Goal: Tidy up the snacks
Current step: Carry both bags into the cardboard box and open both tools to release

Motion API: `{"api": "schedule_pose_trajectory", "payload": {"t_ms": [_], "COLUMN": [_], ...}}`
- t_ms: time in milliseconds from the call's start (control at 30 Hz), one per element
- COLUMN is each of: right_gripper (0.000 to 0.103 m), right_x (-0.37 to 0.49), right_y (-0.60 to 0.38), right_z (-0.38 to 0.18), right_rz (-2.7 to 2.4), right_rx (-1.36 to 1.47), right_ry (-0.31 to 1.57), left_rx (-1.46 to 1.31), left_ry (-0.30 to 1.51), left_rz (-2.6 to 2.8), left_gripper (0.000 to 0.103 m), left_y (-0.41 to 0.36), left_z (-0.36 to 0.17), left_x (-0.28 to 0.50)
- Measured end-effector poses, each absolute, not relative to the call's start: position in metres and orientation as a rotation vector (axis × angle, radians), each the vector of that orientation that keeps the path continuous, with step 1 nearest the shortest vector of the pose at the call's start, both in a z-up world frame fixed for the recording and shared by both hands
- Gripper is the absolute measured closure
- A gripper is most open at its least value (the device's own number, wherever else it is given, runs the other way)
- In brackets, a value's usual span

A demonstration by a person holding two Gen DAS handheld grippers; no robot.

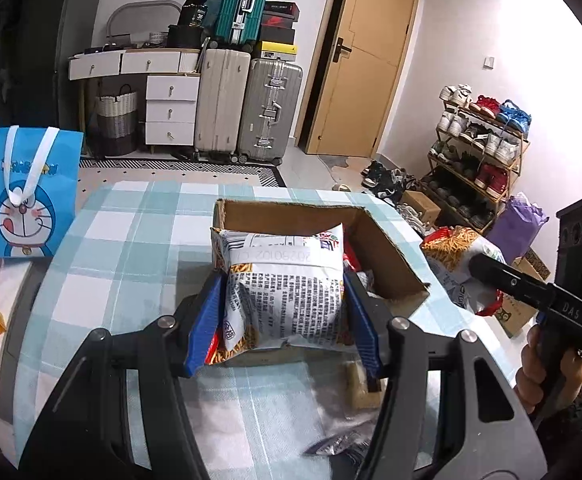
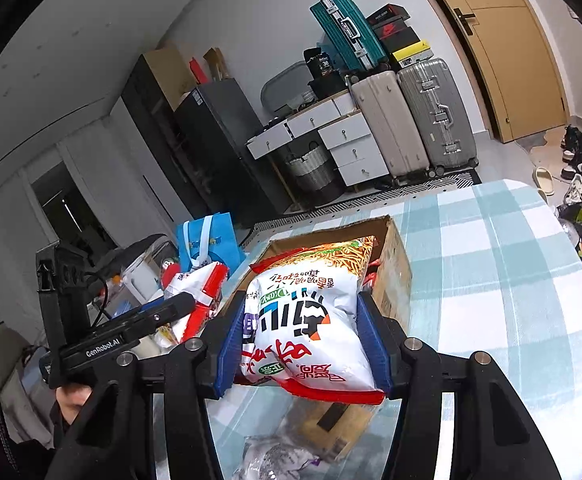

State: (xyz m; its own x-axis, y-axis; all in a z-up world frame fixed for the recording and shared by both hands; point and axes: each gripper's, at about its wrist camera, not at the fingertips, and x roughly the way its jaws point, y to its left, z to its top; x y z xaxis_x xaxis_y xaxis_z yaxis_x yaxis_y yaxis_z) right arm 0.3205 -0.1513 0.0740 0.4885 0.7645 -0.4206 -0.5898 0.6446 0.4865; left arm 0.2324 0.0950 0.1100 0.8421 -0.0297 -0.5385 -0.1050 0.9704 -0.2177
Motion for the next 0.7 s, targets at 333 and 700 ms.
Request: {"api": "schedule_pose_trajectory", "payload": {"t_ms": [333,700], "right_gripper": [0.049,0.049], "right_x": [0.342,0.366], "right_y": [-0.136,-0.119], "right_z": [0.079,0.074], "right_rz": [0.763,0.732], "right_rx": [0.233,0.219], "right_ry": [0.656,0.691], "left_rx": [-0.242,-0.258], "left_ry": [0.585,0.628], "left_rz": [0.055,0.052], "left_gripper": [0.047,0.047], "left_y": [0.095,0.104], "left_z": [0.113,0.091], "left_x": [0.273,0.323]}}
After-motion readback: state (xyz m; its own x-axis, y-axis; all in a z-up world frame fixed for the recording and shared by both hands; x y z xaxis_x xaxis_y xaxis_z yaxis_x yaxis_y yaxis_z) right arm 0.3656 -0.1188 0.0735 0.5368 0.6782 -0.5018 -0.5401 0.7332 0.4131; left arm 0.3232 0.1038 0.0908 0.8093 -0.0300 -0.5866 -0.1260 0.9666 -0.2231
